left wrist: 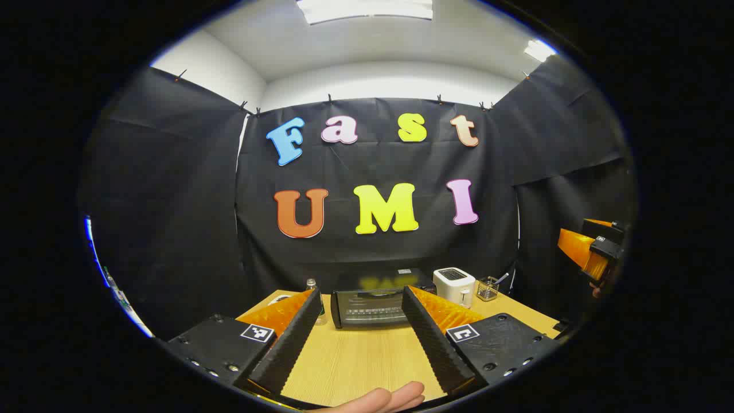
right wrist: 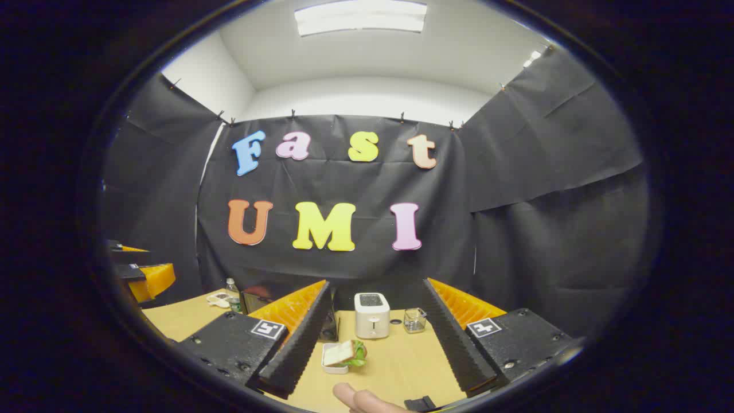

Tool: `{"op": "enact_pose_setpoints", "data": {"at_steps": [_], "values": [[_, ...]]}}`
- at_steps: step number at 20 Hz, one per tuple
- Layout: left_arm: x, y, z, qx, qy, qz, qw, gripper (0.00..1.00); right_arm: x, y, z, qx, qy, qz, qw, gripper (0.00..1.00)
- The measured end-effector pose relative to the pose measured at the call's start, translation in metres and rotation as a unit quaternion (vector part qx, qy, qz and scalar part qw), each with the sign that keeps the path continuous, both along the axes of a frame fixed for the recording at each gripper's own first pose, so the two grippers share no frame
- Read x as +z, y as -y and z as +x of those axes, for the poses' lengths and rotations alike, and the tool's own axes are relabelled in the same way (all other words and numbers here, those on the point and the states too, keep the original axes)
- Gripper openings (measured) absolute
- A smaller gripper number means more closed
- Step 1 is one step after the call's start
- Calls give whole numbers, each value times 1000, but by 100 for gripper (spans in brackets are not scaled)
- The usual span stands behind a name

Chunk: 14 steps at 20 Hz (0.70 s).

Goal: Open the electric oven with the left hand, put the food in, and close the electric oven.

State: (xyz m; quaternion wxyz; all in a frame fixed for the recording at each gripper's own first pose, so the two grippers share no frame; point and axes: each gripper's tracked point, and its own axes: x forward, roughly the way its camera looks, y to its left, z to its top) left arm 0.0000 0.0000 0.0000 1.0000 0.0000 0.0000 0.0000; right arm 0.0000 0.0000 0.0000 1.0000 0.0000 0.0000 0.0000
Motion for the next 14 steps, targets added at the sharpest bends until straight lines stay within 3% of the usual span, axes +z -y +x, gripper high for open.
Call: {"op": "enact_pose_setpoints", "data": {"at_steps": [1,2,3,4,6,7,8,11,12,14], "values": [[-1,2,0,-2,0,2,1000,85,-1,0,0,0,-3,-2,1000,100],[-2,4,0,-6,-1,2,1000,94,-4,-1,1,1,-5,-3,1000,90],[-3,7,0,-9,-2,1,1000,94,-5,-2,2,3,-8,-2,1000,100],[-3,7,1,-9,0,-1,1000,94,-7,-2,2,4,-9,-2,1000,90],[-4,5,3,-5,-1,-3,1000,95,-12,-3,5,7,-16,-4,1000,89],[-7,6,4,-7,-4,-6,1000,95,-14,-2,6,6,-19,-5,1000,90],[-8,7,5,-9,-6,-9,1000,95,-15,0,7,4,-20,-4,1000,100],[-12,2,9,-4,-13,-18,1000,95,-20,4,11,0,-26,-3,1000,100],[-14,2,10,-3,-15,-18,1000,95,-22,6,11,-2,-26,-1,1000,90],[-17,0,14,1,-17,-13,1000,95,-26,7,15,-4,-27,-2,1000,89]]}}
